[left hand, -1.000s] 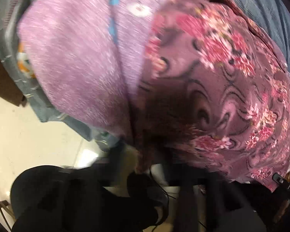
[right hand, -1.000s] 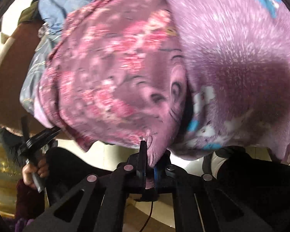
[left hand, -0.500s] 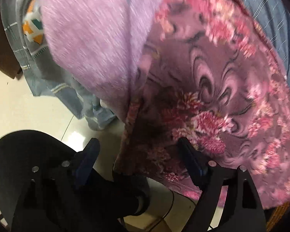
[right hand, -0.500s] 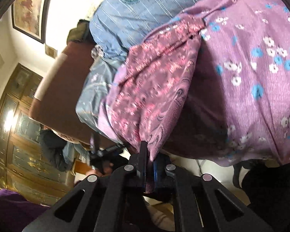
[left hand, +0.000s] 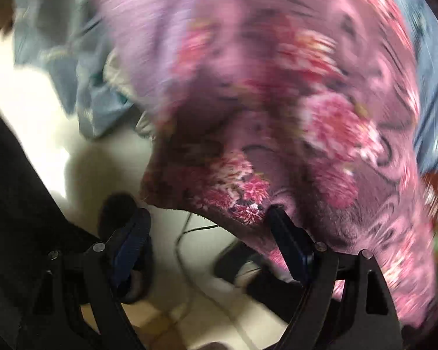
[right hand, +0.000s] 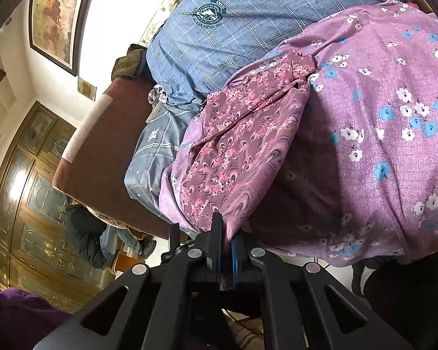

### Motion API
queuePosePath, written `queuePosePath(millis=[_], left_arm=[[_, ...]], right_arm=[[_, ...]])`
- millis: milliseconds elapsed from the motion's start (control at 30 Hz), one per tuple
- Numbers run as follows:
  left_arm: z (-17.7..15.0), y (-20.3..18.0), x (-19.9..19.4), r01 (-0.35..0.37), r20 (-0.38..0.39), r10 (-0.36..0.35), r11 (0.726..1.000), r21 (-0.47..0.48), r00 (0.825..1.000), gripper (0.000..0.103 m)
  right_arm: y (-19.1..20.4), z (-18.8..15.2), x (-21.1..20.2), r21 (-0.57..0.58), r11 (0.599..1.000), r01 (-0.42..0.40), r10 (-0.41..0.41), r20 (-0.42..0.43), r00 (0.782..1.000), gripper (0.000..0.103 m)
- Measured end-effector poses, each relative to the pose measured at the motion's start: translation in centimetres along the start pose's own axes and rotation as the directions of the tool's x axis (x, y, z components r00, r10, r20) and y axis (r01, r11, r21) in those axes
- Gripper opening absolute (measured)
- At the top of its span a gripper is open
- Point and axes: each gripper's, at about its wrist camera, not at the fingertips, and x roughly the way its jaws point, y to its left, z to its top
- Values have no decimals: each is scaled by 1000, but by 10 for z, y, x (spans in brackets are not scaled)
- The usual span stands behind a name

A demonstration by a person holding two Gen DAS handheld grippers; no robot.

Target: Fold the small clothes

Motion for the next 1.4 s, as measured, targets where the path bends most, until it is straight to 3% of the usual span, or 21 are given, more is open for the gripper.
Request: queuePosePath(millis=[100,200,267,333,400,567,700,767,833,867,1067,1133,1167,1300,1400], left_arm=[[7,14,-5,18,72,-13,998,-64,997,84],[15,19,-2,23,84,-17,998,-64,996,84],[18,21,4,51,77,-47,998,-48,996,72],[19,19,11,73,59,-71,997,-32,996,32],[14,15,7,101,31,-101,995,-1,994,14],[3,-7,-23,169,51,-176,979,117,983,8],[1,-14,-55,169,74,-180,976,139,981,8],[-2,-12,-64,101,103,-114,987,125,988,19],[-5,-5,-66,69,104,-77,995,78,992,62],[-5,-2,-68,54,110,-61,997,57,992,71],[10,4,-40,20,75,-19,1000,-10,997,76],[11,3,-19,23,39,-22,999,-35,999,86],[15,5,-7,28,12,-27,998,-63,1000,87],[21,14,26,79,-56,-87,988,-131,995,87],[18,13,27,146,-49,-154,979,-143,987,81]], right_arm=[[-1,-2,3,-1,1000,4,-4,-14,1000,4],[-5,-4,4,7,1000,10,-10,-21,1000,4],[-8,-5,5,15,1000,11,-11,-22,1000,4],[-9,-5,5,18,1000,16,-15,-24,1000,4],[-9,-6,4,16,1000,19,-18,-23,1000,4],[-4,-4,-3,9,1000,23,-23,-6,1000,4],[2,-3,-7,-5,1000,22,-22,4,1000,4],[5,-1,-11,-12,1000,14,-14,17,1000,4],[9,2,-15,-17,1000,0,1,32,999,4],[10,5,-19,-12,1000,-19,20,44,999,4],[18,12,-28,-29,999,-22,24,72,997,4],[18,13,-28,-23,1000,-21,22,73,997,4],[17,13,-28,-21,1000,-22,24,73,997,4],[16,12,-26,-11,1000,-28,28,68,997,4],[16,12,-26,-14,1000,-26,26,69,997,4]])
